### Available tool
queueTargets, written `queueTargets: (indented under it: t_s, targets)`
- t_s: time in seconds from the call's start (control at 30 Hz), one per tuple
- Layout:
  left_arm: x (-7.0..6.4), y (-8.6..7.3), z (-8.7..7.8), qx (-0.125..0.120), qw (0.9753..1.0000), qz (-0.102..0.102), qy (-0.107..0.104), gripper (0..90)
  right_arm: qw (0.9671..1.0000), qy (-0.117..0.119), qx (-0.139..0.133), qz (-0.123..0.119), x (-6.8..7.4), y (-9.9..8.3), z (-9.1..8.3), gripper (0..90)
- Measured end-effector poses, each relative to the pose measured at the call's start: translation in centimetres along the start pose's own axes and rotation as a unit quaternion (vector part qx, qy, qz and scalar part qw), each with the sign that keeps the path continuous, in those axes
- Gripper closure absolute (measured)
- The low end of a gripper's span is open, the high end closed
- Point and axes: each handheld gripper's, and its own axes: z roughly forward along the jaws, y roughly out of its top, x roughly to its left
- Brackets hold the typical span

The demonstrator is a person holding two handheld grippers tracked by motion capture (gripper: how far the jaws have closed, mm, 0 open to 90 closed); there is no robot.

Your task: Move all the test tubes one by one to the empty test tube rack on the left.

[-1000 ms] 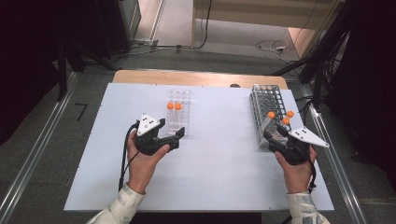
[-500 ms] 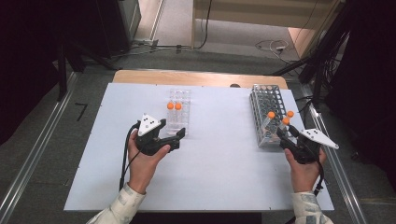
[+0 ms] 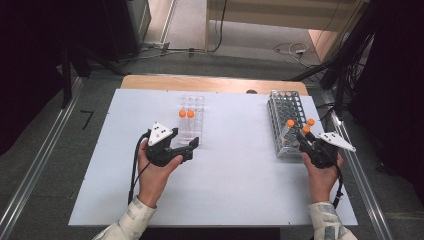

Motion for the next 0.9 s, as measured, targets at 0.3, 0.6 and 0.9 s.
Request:
queueTargets:
  t_s: [0.3,0.6,0.9]
  targets:
    - [0.0,0.0,0.0,0.001,1.0000,0.000,-0.001,21.3,1.0000,-0.002,0.003,-0.003,-0.1,0.1,0.4,71.4]
    - [0.1,0.0,0.0,0.002,1.0000,-0.001,0.002,21.3,0.9994,-0.003,-0.033,-0.007,0.1,1.7,-1.3,71.6]
    - [0.2,0.0,0.0,0.001,1.0000,-0.001,0.002,21.2,0.9977,0.006,-0.068,-0.006,0.4,3.4,-3.5,71.6]
